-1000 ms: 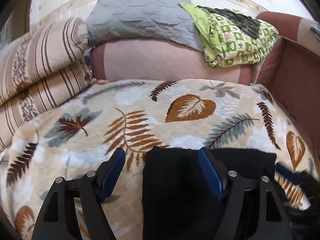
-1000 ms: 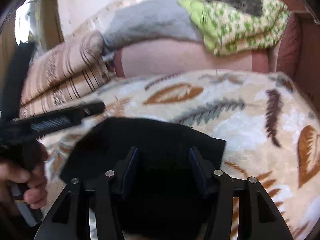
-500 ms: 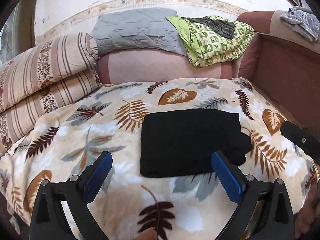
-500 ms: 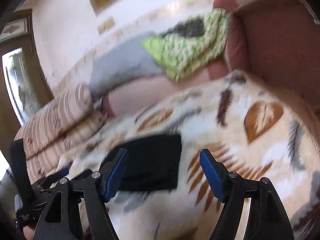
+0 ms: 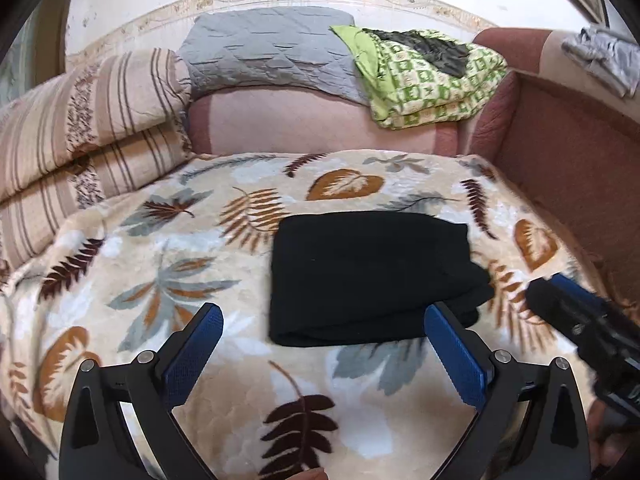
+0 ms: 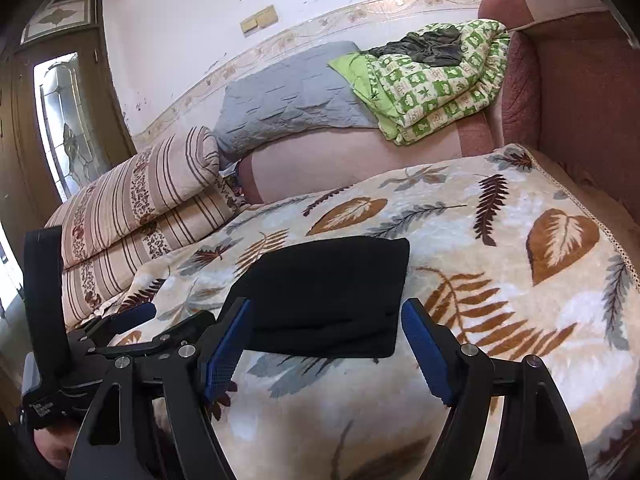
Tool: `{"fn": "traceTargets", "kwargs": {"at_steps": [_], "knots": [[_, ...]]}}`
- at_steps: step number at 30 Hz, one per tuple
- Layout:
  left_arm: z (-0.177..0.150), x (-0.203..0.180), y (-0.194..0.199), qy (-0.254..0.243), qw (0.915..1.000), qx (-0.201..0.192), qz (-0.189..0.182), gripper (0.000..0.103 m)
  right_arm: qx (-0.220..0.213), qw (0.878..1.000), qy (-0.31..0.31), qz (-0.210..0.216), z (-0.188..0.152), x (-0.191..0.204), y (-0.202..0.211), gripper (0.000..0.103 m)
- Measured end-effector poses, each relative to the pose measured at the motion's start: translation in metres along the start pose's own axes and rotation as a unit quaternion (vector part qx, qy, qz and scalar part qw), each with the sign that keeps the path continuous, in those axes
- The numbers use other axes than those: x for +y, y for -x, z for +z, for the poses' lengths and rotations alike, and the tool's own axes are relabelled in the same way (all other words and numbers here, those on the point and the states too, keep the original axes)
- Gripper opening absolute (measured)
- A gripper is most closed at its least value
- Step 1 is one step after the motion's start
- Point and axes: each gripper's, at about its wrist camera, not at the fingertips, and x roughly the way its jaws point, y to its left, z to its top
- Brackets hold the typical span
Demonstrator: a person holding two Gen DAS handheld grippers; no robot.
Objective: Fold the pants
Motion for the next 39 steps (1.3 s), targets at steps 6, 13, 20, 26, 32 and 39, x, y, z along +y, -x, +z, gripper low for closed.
{"fn": "traceTargets", "kwargs": {"at_steps": [6, 13, 20, 26, 32, 39], "knots": [[0.005, 0.022, -0.022, 0.049, 0.9967, 0.043, -0.049, 0.102, 0.007, 1.000, 0.004, 0.011, -0.001, 0.002, -0.004, 0.078], [0.041, 0.081, -0.073, 0.133, 0.9871, 0.085, -0.028, 0.102, 0.019, 0.999, 0.021, 0.026, 0.006, 0.004, -0.020, 0.077], [0.047, 0.077, -0.094, 0.108, 0.9846, 0.090, -0.103, 0.102, 0.066, 0.992, 0.100, 0.039, 0.013, 0.009, -0.078, 0.053], [0.055, 0.056, -0.113, 0.042, 0.9904, 0.084, -0.101, 0.102, 0.058, 0.995, 0.065, 0.049, 0.016, -0.004, -0.080, 0.037], [0.029, 0.067, -0.172, 0.097, 0.9693, 0.211, -0.081, 0.102, 0.139, 0.989, 0.039, 0.011, 0.001, -0.019, -0.110, 0.039], [0.029, 0.064, -0.179, 0.084, 0.9724, 0.207, -0.067, 0.102, 0.144, 0.989, 0.034, 0.011, -0.001, -0.017, -0.111, 0.040]]}}
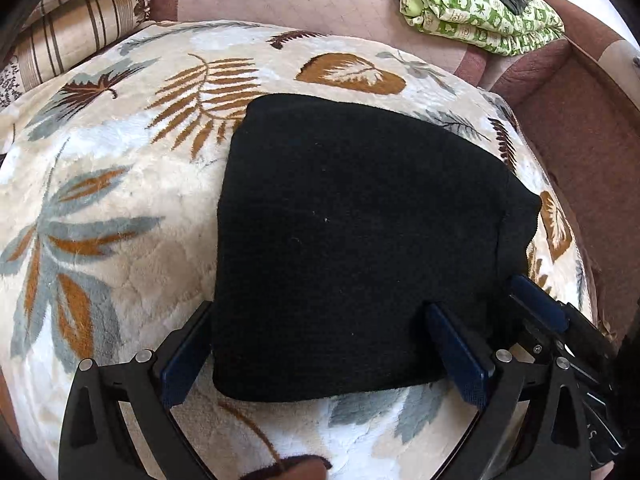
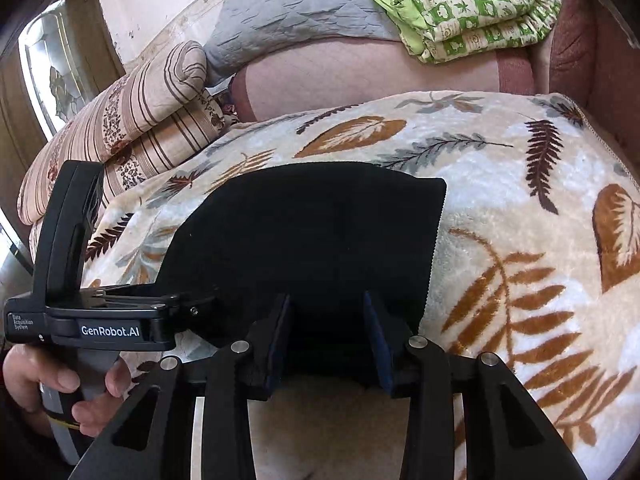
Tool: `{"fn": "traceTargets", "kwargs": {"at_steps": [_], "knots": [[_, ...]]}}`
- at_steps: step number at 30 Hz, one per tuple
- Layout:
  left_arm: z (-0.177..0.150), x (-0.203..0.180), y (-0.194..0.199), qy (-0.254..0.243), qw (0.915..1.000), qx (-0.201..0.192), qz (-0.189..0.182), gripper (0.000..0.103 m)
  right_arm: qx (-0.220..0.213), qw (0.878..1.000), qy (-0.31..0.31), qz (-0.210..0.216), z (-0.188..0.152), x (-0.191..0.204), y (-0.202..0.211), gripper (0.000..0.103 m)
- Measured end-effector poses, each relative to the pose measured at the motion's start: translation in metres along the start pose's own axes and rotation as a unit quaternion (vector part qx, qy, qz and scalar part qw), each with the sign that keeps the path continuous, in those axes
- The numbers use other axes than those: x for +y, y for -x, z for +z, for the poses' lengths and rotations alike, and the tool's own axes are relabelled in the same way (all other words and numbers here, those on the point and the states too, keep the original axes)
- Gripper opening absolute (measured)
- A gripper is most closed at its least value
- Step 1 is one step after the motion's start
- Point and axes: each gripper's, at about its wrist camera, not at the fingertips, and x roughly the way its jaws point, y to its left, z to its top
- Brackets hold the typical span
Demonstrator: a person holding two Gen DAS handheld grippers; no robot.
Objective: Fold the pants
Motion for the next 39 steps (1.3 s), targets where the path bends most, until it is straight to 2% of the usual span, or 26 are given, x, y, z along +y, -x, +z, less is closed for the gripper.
{"fn": "traceTargets", "kwargs": {"at_steps": [5, 6, 9, 10, 12, 15, 18, 19, 21, 26, 39], "knots": [[-0.002, -0.003, 0.005, -0.006, 0.9999, -0.016, 0.002, 0.102, -0.001, 1.000, 0.001, 0.005, 0.000, -0.002, 0.002, 0.045], [-0.010, -0.008, 0.016, -0.007, 0.9997, -0.024, 0.004, 0.102, -0.002, 1.000, 0.002, 0.004, 0.000, -0.001, 0.003, 0.044], [-0.021, -0.014, 0.039, -0.020, 0.9967, -0.075, 0.027, 0.102, -0.042, 0.999, 0.017, -0.022, 0.000, 0.008, 0.020, 0.044], [-0.024, -0.016, 0.045, -0.025, 0.9960, -0.079, 0.033, 0.102, -0.055, 0.998, 0.018, -0.028, -0.001, 0.010, 0.026, 0.044], [-0.037, -0.020, 0.063, -0.029, 0.9930, -0.106, 0.044, 0.102, -0.084, 0.996, -0.001, -0.029, -0.004, 0.009, 0.045, 0.047], [-0.060, -0.024, 0.079, -0.026, 0.9917, -0.121, 0.036, 0.102, -0.092, 0.993, -0.077, -0.014, -0.015, 0.000, 0.072, 0.058], [-0.080, -0.029, 0.081, -0.032, 0.9918, -0.119, 0.032, 0.102, -0.111, 0.989, -0.098, 0.005, -0.027, 0.001, 0.091, 0.061], [-0.082, -0.033, 0.080, -0.040, 0.9915, -0.118, 0.037, 0.102, -0.116, 0.988, -0.098, 0.011, -0.028, 0.002, 0.094, 0.064], [-0.085, -0.042, 0.077, -0.059, 0.9901, -0.115, 0.054, 0.102, -0.112, 0.989, -0.090, 0.014, -0.028, 0.005, 0.091, 0.064], [-0.081, -0.044, 0.077, -0.057, 0.9915, -0.100, 0.062, 0.102, -0.096, 0.991, -0.088, 0.008, -0.026, 0.006, 0.079, 0.064], [-0.079, -0.046, 0.072, -0.062, 0.9915, -0.096, 0.063, 0.102, -0.099, 0.990, -0.097, 0.011, -0.028, 0.004, 0.080, 0.064]]}}
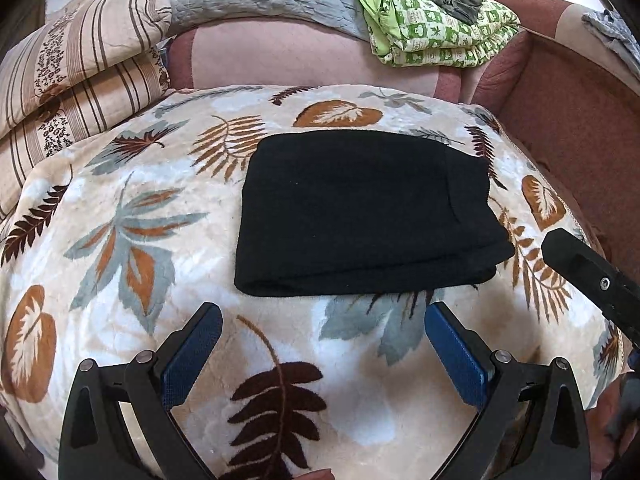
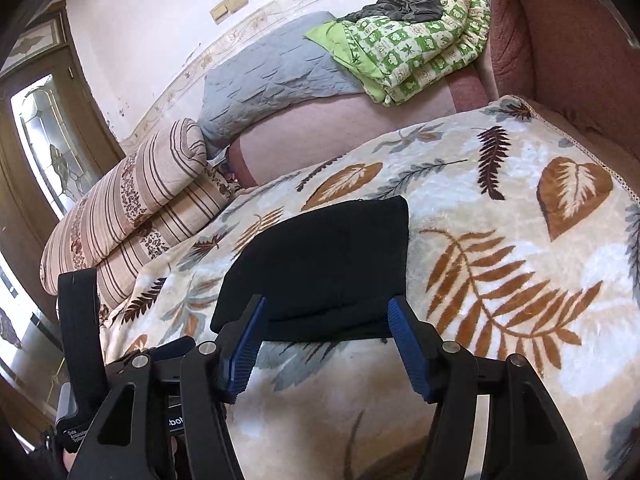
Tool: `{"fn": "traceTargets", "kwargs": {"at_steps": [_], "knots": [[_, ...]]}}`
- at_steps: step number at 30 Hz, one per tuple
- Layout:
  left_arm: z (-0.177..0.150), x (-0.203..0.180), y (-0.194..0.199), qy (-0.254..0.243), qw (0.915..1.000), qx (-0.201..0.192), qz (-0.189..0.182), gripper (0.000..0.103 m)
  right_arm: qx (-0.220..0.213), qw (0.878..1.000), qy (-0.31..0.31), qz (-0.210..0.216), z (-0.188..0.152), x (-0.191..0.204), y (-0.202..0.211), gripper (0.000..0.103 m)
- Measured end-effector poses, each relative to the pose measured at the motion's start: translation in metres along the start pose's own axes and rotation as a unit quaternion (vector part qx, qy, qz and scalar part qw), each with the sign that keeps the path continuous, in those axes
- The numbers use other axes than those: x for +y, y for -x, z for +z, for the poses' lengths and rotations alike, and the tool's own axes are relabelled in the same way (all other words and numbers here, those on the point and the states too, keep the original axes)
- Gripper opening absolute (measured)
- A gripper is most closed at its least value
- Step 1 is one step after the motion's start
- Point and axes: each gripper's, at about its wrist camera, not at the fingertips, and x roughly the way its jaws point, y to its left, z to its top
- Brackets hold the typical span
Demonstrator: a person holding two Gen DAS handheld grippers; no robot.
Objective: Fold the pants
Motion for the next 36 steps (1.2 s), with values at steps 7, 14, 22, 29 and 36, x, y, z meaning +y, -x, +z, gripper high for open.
{"fn": "traceTargets", "kwargs": {"at_steps": [7, 14, 22, 29, 36], "knots": [[0.000, 0.001, 0.001, 0.003, 1.0000, -0.003, 0.007, 0.102, 0.002, 1.000, 0.007, 0.002, -0.001, 0.002, 0.000, 0.064], [0.000, 0.001, -0.004, 0.004, 0.9997, -0.006, 0.022, 0.102, 0.001, 1.000, 0.008, 0.004, 0.000, 0.005, 0.001, 0.065], [0.000, 0.004, 0.002, 0.016, 0.9987, -0.033, 0.034, 0.102, -0.002, 1.000, 0.007, 0.004, 0.001, 0.006, 0.003, 0.065], [-0.003, 0.003, 0.003, 0.005, 0.9988, -0.036, 0.033, 0.102, -0.002, 1.000, 0.013, 0.004, 0.003, 0.007, 0.004, 0.065], [0.000, 0.002, 0.006, -0.003, 0.9993, -0.029, 0.025, 0.102, -0.002, 1.000, 0.026, 0.005, 0.004, 0.012, 0.006, 0.065]]}}
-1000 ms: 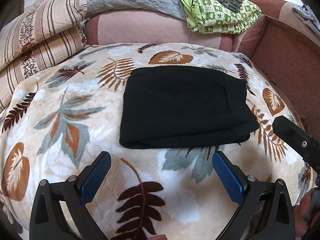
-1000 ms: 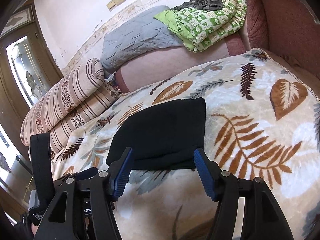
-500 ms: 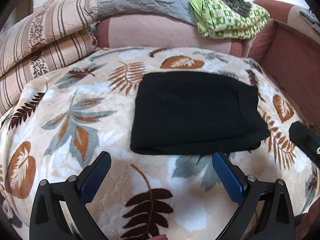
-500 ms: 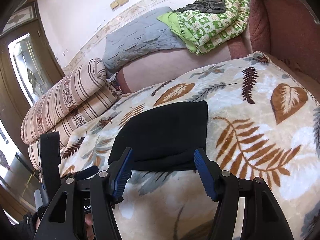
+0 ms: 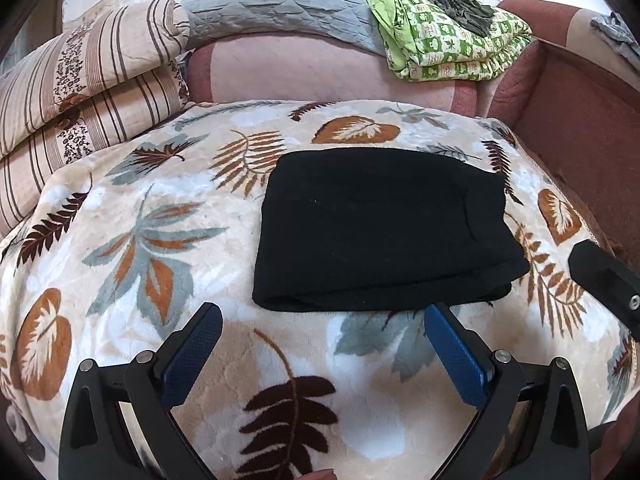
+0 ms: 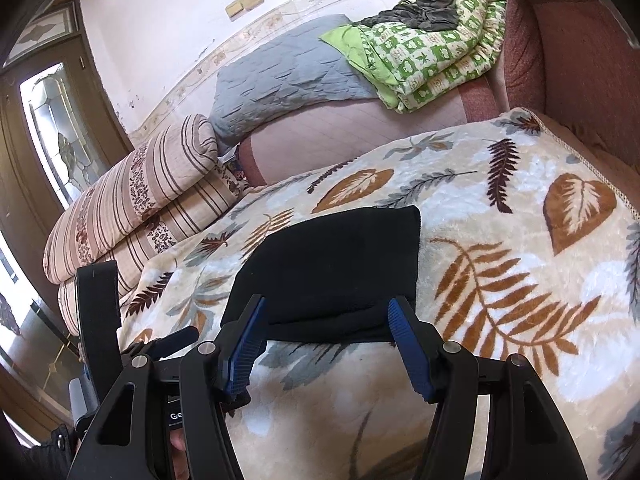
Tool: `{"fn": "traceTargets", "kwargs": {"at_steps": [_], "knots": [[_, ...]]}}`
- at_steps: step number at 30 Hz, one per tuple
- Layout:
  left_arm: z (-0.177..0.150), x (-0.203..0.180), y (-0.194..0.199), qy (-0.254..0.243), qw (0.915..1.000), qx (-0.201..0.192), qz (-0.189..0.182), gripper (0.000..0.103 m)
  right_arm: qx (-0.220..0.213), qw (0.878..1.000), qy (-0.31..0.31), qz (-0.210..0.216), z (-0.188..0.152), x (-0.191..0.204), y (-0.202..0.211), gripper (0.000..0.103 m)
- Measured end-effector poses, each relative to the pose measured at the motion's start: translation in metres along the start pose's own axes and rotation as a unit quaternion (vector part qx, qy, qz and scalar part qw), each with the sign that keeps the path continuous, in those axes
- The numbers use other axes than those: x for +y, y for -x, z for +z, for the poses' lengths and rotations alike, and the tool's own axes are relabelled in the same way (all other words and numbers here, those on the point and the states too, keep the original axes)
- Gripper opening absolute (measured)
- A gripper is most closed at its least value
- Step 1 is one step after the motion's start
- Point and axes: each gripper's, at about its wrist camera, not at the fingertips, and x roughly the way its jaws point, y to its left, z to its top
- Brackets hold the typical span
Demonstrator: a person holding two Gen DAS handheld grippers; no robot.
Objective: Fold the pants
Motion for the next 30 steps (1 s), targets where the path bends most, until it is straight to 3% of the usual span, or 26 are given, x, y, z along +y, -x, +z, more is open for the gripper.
{"fn": "traceTargets", "kwargs": {"at_steps": [9, 30], "knots": [[-0.0055, -0.0049, 0.0039, -0.023, 0.9997, -0.008, 0.006, 0.102, 0.010, 1.000, 0.005, -0.005, -0.0060, -0.0016, -0.0085, 0.065], [-0.0054, -0.0053, 0.0000, -0.025, 0.9996, -0.003, 0.010, 0.102, 0.003, 1.000, 0.005, -0.003, -0.0067, -0.0042, -0.0039, 0.065]]}}
